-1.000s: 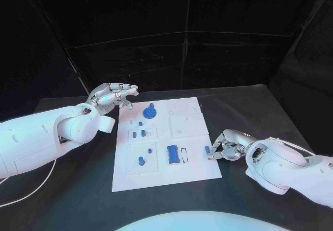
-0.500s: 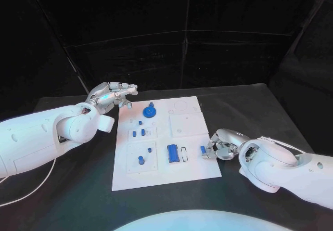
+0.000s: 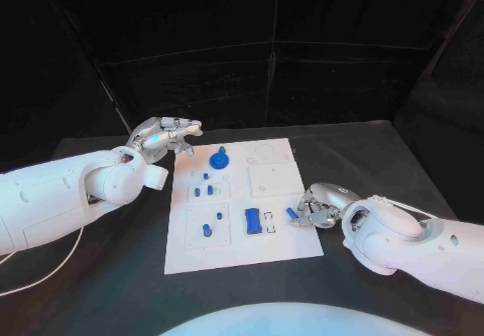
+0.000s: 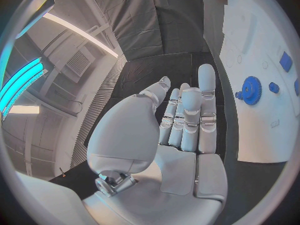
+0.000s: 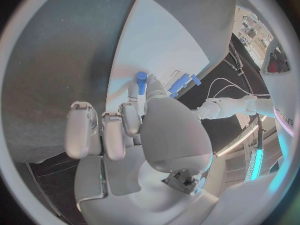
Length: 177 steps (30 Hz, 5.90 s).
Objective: Assemble the parts on the task board
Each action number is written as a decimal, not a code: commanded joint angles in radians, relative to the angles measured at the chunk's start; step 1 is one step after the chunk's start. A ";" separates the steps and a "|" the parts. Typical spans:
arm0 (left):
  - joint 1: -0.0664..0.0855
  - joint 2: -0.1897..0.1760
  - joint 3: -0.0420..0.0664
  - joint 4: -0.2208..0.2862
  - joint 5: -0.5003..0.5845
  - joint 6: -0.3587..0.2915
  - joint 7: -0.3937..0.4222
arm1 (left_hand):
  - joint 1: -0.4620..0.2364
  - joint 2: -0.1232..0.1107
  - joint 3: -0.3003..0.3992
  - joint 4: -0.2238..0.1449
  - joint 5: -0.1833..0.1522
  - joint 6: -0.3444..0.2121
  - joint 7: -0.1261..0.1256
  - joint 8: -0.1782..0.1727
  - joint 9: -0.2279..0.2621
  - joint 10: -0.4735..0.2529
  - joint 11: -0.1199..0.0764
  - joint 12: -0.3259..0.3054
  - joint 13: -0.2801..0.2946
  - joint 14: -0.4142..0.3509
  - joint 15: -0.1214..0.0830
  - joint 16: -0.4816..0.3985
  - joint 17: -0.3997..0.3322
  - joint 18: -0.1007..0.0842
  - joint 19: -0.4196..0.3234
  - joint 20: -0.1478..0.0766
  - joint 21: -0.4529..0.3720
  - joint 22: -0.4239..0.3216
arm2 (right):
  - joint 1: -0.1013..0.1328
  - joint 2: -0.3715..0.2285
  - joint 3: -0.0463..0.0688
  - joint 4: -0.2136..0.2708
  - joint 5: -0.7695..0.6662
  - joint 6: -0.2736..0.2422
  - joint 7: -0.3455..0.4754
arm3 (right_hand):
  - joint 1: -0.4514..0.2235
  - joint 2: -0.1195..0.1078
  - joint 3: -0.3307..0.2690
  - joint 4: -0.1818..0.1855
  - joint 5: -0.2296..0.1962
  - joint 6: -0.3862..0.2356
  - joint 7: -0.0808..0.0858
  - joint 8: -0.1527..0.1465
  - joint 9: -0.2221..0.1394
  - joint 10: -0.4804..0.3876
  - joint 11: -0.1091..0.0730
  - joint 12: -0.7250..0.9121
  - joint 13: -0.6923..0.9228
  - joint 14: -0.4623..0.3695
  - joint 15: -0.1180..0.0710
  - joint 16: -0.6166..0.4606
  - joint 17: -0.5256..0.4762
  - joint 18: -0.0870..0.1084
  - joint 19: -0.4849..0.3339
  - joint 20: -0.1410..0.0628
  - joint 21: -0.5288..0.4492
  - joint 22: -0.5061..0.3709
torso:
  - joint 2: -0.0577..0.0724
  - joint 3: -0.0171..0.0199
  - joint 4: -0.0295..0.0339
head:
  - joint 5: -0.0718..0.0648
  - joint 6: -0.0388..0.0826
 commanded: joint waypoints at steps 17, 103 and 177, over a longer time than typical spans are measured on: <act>0.002 0.000 0.001 0.010 -0.002 0.019 -0.009 | 0.004 0.005 -0.011 0.003 -0.005 -0.010 0.002 0.006 0.000 -0.008 0.002 0.007 0.001 -0.008 0.002 -0.002 -0.002 0.013 -0.001 0.005 -0.005 -0.002 | -0.012 0.041 -0.010 -0.027 -0.157 0.163 -0.075 | 0.146 0.055 0.050 -0.063 0.104 -0.013 0.002 0.019 -0.262 -0.016 -0.010 -0.020 0.007 0.079 -0.011 -0.005 0.146 0.003 -0.003 -0.004 -0.007 -0.005 | -0.003 -0.0006 -0.0001 | 0.003 -0.007; 0.001 -0.004 -0.004 0.009 -0.016 0.032 -0.017 | 0.009 0.007 -0.013 0.001 -0.004 -0.013 0.002 0.007 0.000 -0.013 0.002 0.010 0.001 -0.011 0.002 -0.003 -0.008 0.013 -0.001 0.006 -0.007 -0.003 | -0.012 0.082 -0.010 0.057 0.151 -0.130 -0.038 | -0.122 -0.074 0.263 0.032 0.176 0.091 -0.038 0.016 -0.202 0.036 -0.042 0.036 0.049 0.093 -0.037 0.037 0.207 -0.013 0.035 -0.030 0.041 0.073 | 0.000 -0.0011 -0.0013 | 0.011 -0.007; -0.003 0.013 -0.004 -0.017 0.002 0.031 -0.017 | 0.005 0.007 -0.023 0.004 -0.005 -0.018 0.004 0.010 0.000 -0.020 0.004 0.015 0.001 -0.032 0.005 -0.023 -0.054 0.013 -0.005 0.008 -0.013 -0.007 | 0.046 0.020 -0.006 -0.005 0.729 -0.107 0.465 | 0.044 -0.010 0.075 0.018 0.030 -0.066 0.037 -0.071 -0.197 -0.302 0.025 -0.657 -0.404 -0.104 0.018 -0.510 -0.381 0.122 -0.325 0.016 -0.520 -0.608 | -0.024 -0.0060 0.0046 | 0.003 0.040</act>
